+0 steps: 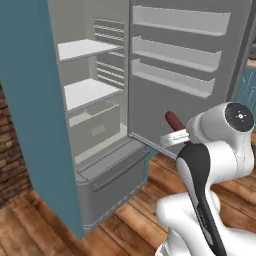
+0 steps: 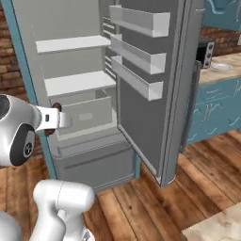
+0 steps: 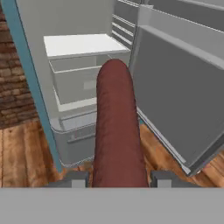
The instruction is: Move the hot dog bun to the plate on the dining table and place the condiment next to that plate. Then navigate to the fridge and take the sausage and place it on the plate as well.
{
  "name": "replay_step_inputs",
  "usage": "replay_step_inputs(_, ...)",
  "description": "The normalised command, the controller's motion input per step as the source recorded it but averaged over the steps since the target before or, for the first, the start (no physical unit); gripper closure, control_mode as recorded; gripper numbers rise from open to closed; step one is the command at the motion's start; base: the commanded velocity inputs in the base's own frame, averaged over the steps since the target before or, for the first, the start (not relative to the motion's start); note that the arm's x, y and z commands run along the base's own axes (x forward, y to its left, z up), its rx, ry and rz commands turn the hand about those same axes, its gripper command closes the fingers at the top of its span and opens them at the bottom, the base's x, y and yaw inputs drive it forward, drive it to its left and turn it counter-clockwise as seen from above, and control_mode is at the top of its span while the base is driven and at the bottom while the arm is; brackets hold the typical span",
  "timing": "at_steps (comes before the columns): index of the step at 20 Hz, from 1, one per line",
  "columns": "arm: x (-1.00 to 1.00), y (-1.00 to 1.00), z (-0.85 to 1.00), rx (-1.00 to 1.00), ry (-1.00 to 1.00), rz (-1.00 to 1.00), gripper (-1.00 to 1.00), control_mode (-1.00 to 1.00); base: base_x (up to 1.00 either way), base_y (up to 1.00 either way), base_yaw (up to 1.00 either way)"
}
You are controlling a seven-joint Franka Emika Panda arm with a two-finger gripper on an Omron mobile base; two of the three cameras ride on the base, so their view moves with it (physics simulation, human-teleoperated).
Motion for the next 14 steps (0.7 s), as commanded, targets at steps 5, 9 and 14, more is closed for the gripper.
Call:
replay_step_inputs(5, 0.00, 0.00, 0.00, 0.00, 0.00, 0.00, 1.00, 1.00, -0.65, 0.00, -0.78)
replay_step_inputs(9, 0.00, 0.00, 0.00, 0.00, 0.00, 0.00, 1.00, 1.00, -0.61, 0.00, -0.77)
replay_step_inputs(14, 0.00, 0.00, 0.00, 0.00, 0.00, 0.00, 1.00, 1.00, -0.66, -0.12, -0.72)
